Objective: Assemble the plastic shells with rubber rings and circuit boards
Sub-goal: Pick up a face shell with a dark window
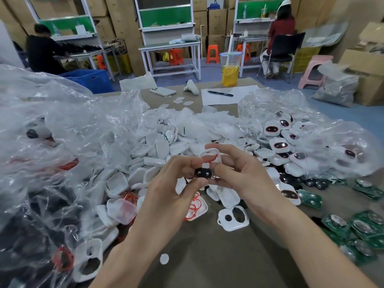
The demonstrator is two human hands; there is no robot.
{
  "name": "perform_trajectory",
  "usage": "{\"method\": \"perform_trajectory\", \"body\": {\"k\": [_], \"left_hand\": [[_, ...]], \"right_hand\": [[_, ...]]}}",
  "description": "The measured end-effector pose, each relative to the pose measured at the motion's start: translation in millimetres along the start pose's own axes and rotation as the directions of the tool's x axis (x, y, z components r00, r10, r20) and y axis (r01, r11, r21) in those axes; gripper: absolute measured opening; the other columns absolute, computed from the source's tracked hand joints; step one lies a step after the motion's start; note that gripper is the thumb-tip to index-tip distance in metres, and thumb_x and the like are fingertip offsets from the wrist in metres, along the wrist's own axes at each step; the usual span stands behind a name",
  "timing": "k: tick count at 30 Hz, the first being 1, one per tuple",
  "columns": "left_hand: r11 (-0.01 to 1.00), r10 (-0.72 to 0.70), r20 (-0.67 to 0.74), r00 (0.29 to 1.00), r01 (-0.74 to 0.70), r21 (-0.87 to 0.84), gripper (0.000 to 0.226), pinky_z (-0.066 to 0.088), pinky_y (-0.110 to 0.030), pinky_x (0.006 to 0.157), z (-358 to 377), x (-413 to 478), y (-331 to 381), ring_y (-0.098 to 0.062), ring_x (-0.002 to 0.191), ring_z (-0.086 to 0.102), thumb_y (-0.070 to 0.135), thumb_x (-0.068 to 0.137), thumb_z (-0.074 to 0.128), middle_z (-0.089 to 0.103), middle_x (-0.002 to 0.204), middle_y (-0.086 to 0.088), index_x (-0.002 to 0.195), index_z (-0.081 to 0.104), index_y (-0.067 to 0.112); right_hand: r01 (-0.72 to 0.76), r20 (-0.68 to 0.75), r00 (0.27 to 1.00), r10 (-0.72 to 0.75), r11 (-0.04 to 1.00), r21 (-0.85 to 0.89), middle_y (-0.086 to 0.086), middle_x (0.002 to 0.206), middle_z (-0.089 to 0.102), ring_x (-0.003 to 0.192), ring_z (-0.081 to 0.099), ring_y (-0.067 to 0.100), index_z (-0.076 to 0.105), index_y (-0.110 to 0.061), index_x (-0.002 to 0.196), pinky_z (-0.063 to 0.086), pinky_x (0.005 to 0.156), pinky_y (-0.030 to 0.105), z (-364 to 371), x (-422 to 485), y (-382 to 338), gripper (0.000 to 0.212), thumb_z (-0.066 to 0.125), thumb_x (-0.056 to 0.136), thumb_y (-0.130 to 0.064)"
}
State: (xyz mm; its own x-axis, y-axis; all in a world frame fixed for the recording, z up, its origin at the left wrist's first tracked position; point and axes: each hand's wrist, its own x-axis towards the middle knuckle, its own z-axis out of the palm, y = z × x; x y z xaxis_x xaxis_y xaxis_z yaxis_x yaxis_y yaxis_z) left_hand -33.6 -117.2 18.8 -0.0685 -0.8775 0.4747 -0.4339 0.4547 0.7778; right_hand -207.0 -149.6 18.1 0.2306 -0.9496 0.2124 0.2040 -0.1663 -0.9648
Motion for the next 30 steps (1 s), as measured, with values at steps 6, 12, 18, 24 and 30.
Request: {"method": "perform_trajectory", "body": {"k": [6, 12, 18, 24, 30], "left_hand": [[0.999, 0.036, -0.019, 0.999, -0.035, 0.017, 0.044, 0.040, -0.001, 0.078, -1, 0, 2, 0.003, 0.101, 0.064, 0.011, 0.086, 0.076, 0.066, 0.104, 0.022, 0.101, 0.062, 0.050], [0.998, 0.060, -0.123, 0.991, -0.060, 0.009, 0.015, 0.044, -0.008, 0.080, 0, 3, 1, -0.005, 0.095, 0.066, 0.026, 0.087, 0.076, 0.065, 0.101, 0.018, 0.088, 0.070, 0.040], [0.992, -0.050, -0.165, 0.985, 0.031, -0.119, 0.021, 0.048, -0.009, 0.076, 1, 4, 3, -0.005, 0.094, 0.068, 0.020, 0.088, 0.075, 0.070, 0.100, 0.018, 0.085, 0.070, 0.040], [0.956, -0.195, -0.144, 0.970, 0.155, -0.249, 0.016, 0.050, -0.013, 0.070, 2, 4, 3, -0.003, 0.084, 0.070, 0.020, 0.089, 0.074, 0.075, 0.088, 0.014, 0.085, 0.069, 0.035], [0.886, -0.299, -0.073, 0.952, 0.248, -0.391, 0.019, 0.048, -0.013, 0.060, -3, 7, 4, -0.005, 0.066, 0.064, 0.029, 0.086, 0.077, 0.074, 0.082, 0.005, 0.093, 0.061, 0.037]], "right_hand": [[0.025, -0.033, 0.999, -0.025, 1.000, -0.004, 0.007, 0.099, 0.072, 0.086, 0.074, 0.021, 0.073, -0.031, 0.113, 0.059, 0.078, 0.026, 3, -2, -2, 0.036, 0.061, 0.096, -0.001], [0.041, -0.036, 0.998, -0.043, 0.996, -0.079, -0.002, 0.088, 0.073, 0.083, 0.073, 0.019, 0.073, -0.037, 0.110, 0.060, 0.079, 0.031, 8, -2, -1, 0.036, 0.066, 0.094, -0.006], [0.026, -0.043, 0.999, -0.033, 0.989, -0.147, 0.001, 0.089, 0.073, 0.078, 0.073, 0.017, 0.069, -0.036, 0.103, 0.059, 0.073, 0.026, 15, -5, 3, 0.028, 0.074, 0.088, -0.013], [0.001, -0.061, 0.998, -0.014, 0.979, -0.204, 0.002, 0.095, 0.074, 0.076, 0.074, 0.015, 0.068, -0.038, 0.100, 0.057, 0.068, 0.025, 15, -6, 6, 0.021, 0.077, 0.082, -0.029], [0.013, -0.037, 0.999, -0.022, 0.972, -0.233, 0.000, 0.094, 0.075, 0.083, 0.073, 0.017, 0.069, -0.037, 0.101, 0.061, 0.080, 0.039, 16, -5, 9, 0.027, 0.075, 0.076, -0.043]]}}
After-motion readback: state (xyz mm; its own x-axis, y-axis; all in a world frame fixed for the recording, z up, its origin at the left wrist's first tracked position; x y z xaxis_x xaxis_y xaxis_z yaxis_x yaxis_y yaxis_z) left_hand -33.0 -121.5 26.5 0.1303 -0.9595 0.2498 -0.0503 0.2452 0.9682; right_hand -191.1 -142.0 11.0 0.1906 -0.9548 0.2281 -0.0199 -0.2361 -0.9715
